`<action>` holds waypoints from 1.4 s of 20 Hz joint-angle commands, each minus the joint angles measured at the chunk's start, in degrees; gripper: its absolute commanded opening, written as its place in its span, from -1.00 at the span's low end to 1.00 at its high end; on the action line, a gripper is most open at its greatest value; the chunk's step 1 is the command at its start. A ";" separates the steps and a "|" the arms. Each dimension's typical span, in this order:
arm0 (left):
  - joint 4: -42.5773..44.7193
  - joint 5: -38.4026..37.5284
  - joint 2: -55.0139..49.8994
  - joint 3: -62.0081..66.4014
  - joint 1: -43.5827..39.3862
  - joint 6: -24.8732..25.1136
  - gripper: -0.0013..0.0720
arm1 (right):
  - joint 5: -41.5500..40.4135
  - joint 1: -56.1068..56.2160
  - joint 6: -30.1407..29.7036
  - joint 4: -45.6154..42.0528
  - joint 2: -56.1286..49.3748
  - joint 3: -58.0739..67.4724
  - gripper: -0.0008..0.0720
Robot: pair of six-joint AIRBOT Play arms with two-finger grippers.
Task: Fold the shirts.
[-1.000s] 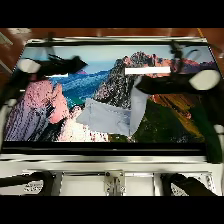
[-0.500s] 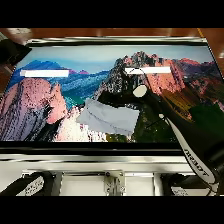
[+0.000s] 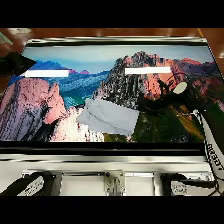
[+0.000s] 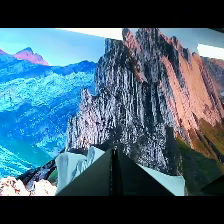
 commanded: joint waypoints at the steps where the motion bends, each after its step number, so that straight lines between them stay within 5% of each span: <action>1: -0.02 0.00 0.07 -0.72 -0.61 0.09 -0.87 | -7.69 -1.36 -2.12 6.12 -2.36 -7.32 0.65; 7: -0.07 0.22 0.07 -0.72 -1.75 0.07 -0.88 | -8.31 3.69 -15.34 28.89 -12.11 -7.43 0.64; 8: -0.11 0.66 0.07 -0.72 -1.86 0.07 -0.87 | -8.24 4.46 -16.44 31.30 -12.52 -7.39 0.51; 9: -0.11 1.51 0.07 -0.72 -2.25 0.09 -0.87 | -7.93 4.96 -18.05 32.70 -12.61 -7.21 -0.33; 10: -0.13 2.21 0.07 -0.72 -2.43 0.07 -0.87 | -7.48 4.94 -19.43 33.70 -12.61 -6.34 -0.77; 15: -0.13 3.50 -0.02 -0.72 -3.63 0.04 -0.87 | 3.48 -5.64 -21.38 29.57 -7.32 7.54 -0.81; 20: -0.15 3.41 -0.13 -0.72 -5.49 0.04 -0.87 | 4.57 -26.38 -5.25 11.23 4.68 21.53 -0.81; 24: -3.89 3.26 0.13 -0.72 -5.51 0.04 -0.87 | 5.09 -44.33 -0.52 -0.15 9.88 26.25 -0.81; 28: -10.95 3.28 0.13 -0.72 -5.53 0.07 -0.87 | 16.65 -55.01 0.79 -17.00 9.16 25.03 -0.82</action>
